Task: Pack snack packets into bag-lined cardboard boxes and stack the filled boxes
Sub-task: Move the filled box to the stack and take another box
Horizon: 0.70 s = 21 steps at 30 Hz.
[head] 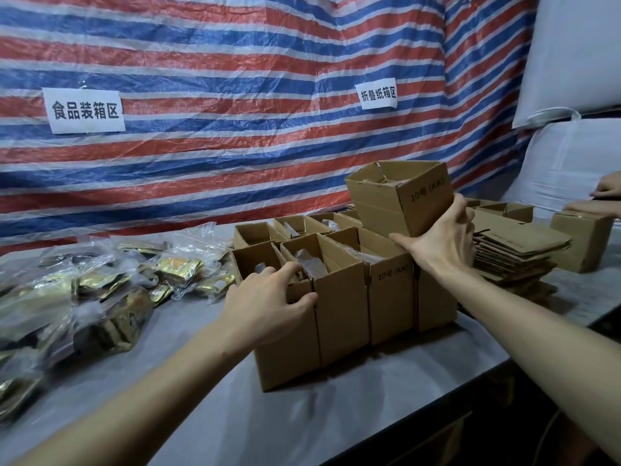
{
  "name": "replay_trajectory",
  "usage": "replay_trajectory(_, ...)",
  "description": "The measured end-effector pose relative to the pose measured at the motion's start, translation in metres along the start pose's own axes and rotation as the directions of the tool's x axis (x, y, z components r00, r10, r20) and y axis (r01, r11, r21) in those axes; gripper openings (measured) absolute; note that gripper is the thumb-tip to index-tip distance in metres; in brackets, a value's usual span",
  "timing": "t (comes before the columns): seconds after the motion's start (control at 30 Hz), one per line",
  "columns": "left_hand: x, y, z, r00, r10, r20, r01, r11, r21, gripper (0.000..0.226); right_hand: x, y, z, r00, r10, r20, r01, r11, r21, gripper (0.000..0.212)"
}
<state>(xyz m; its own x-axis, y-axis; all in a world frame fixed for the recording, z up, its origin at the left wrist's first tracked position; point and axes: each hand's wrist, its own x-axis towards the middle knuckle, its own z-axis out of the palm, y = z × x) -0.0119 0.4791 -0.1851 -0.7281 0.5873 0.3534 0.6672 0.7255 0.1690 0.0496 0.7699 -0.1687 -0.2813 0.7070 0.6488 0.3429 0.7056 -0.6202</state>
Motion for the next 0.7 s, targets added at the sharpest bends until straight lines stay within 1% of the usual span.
replay_trajectory(0.17,0.000,-0.001,-0.002,1.000,0.000,0.018,0.000,1.000,0.000,0.065,0.003,0.000,-0.006,0.999,0.000,0.043,0.000,1.000,0.009,0.123)
replay_trajectory(0.33,0.000,0.000,-0.004,0.999,-0.006,0.040,0.007,1.000,-0.020,0.066,0.000,0.006,-0.007,0.994,0.047,0.097,-0.047,0.999,-0.007,0.121)
replay_trajectory(0.47,0.000,-0.001,-0.006,0.999,-0.003,0.050,0.005,1.000,-0.021,0.066,0.003,0.004,-0.006,0.996,0.075,0.045,-0.077,0.996,0.041,0.116)
replay_trajectory(0.6,0.000,-0.001,-0.005,0.997,0.003,0.074,-0.003,1.000,-0.010,0.065,0.012,-0.004,-0.009,0.986,0.165,-0.023,-0.160,0.975,0.151,0.112)
replay_trajectory(0.7,0.000,0.000,-0.006,0.997,0.007,0.083,-0.006,1.000,-0.008,0.066,0.019,-0.010,-0.014,0.975,0.217,-0.045,-0.203,0.955,0.217,0.108)
